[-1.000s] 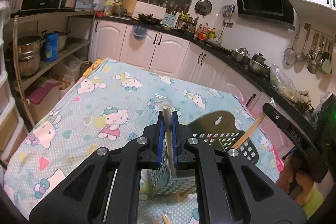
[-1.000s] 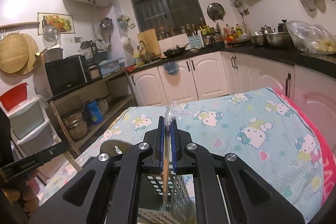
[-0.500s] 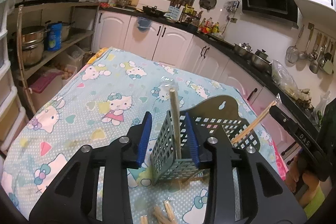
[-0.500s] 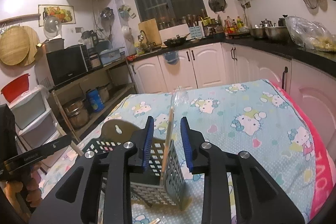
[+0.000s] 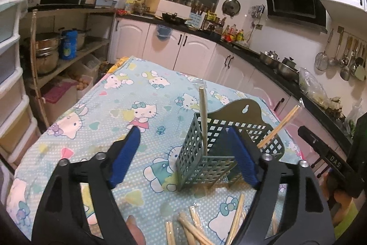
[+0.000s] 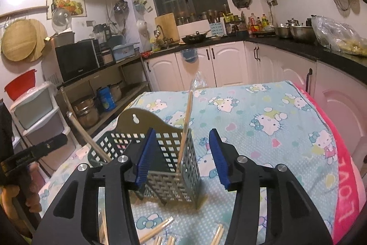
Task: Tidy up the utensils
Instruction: 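Lower the left tool's chopstick into the caddy while the right tool drops its own in, then move both open tools back down to the remaining wrapped chopsticks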
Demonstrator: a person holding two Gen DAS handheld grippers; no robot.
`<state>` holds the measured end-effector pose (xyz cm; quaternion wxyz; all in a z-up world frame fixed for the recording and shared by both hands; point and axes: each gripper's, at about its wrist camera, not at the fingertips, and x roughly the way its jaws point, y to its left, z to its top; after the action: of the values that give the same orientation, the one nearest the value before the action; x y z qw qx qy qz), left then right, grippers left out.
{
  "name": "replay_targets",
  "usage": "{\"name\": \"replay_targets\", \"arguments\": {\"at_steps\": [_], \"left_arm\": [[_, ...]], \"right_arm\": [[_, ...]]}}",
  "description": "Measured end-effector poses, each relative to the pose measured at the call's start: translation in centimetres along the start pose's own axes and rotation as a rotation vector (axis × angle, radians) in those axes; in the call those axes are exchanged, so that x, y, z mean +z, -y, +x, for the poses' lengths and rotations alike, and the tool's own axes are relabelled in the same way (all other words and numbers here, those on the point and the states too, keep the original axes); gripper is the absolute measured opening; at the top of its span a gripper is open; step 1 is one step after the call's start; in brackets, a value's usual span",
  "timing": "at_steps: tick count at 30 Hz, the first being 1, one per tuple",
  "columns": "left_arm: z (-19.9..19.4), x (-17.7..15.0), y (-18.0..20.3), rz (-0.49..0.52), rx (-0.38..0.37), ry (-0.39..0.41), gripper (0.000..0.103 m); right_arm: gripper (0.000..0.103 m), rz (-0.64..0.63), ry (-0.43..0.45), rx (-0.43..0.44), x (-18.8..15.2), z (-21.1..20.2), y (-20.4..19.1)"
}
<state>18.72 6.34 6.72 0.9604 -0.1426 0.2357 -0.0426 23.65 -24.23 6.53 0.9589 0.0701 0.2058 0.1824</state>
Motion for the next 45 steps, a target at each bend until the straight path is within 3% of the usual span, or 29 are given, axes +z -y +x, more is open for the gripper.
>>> {"name": "replay_targets", "arguments": {"at_steps": [5, 28, 45], "left_arm": [[-1.1, -0.4, 0.0, 0.007, -0.001, 0.011, 0.083], [-3.6, -4.6, -1.2, 0.014, 0.051, -0.052, 0.087], [-3.3, -8.2, -2.1, 0.033, 0.075, -0.178, 0.088]], "right_arm": [[0.050, -0.008, -0.019, 0.003, -0.8, -0.9, -0.1], [0.052, -0.061, -0.130, 0.066, -4.7, -3.3, -2.8], [0.052, -0.060, -0.250, 0.076, -7.7, -2.1, -3.9]]}}
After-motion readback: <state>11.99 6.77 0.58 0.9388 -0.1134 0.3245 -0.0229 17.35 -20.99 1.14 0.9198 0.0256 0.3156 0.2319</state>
